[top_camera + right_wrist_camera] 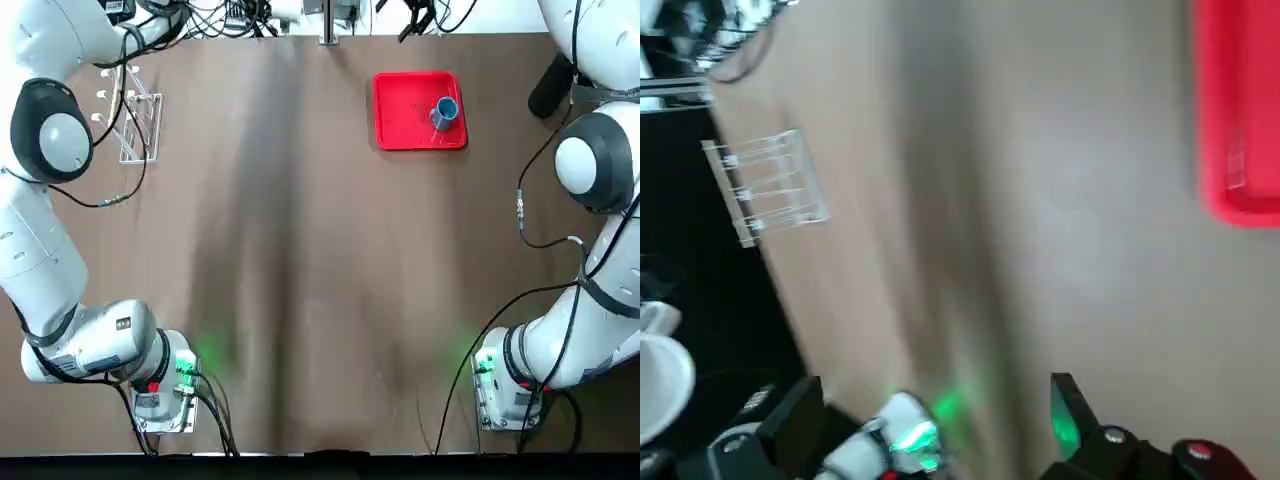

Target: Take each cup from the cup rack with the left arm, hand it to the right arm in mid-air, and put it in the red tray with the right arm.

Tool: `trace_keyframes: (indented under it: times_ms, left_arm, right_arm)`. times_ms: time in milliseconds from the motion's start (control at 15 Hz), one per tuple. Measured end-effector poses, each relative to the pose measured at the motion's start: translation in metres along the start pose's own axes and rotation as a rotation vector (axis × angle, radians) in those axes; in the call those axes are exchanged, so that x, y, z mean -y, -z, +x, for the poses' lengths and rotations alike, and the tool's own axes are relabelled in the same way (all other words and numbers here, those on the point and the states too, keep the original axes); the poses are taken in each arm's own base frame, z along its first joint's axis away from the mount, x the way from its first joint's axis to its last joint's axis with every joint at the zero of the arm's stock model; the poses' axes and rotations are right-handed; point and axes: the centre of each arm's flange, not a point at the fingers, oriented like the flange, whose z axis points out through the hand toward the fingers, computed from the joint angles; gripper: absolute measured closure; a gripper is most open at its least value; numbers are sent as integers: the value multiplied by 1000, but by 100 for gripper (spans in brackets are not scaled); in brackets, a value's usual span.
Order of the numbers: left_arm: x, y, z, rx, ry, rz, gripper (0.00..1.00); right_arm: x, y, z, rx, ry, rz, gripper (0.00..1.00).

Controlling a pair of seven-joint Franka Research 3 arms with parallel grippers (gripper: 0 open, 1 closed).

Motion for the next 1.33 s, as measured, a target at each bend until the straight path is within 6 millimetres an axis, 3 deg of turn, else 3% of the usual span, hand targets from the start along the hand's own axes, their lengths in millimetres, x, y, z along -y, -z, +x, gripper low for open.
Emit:
trace_keyframes:
  times_ms: [333, 667, 867, 1000, 1133, 1333]
  left_arm:
    - [-10, -47, 11, -69, 9, -76, 26]
    - [0, -95, 18, -117, 6, -53, 26]
    - [7, -107, 22, -137, 10, -44, 26]
    - [9, -108, 23, -149, 12, -40, 26]
    - [11, -109, 25, -159, 14, -38, 26]
    - [11, -113, 27, -171, 14, -33, 26]
  right_arm:
    - [12, -8, 5, 79, -78, 255, 1]
    - [21, -1, 8, 140, -199, 451, 3]
    - [21, 1, 11, 164, -285, 480, 5]
    - [20, 1, 13, 180, -330, 497, 13]
    - [18, -2, 15, 189, -360, 502, 27]
    - [18, -2, 16, 193, -391, 503, 34]
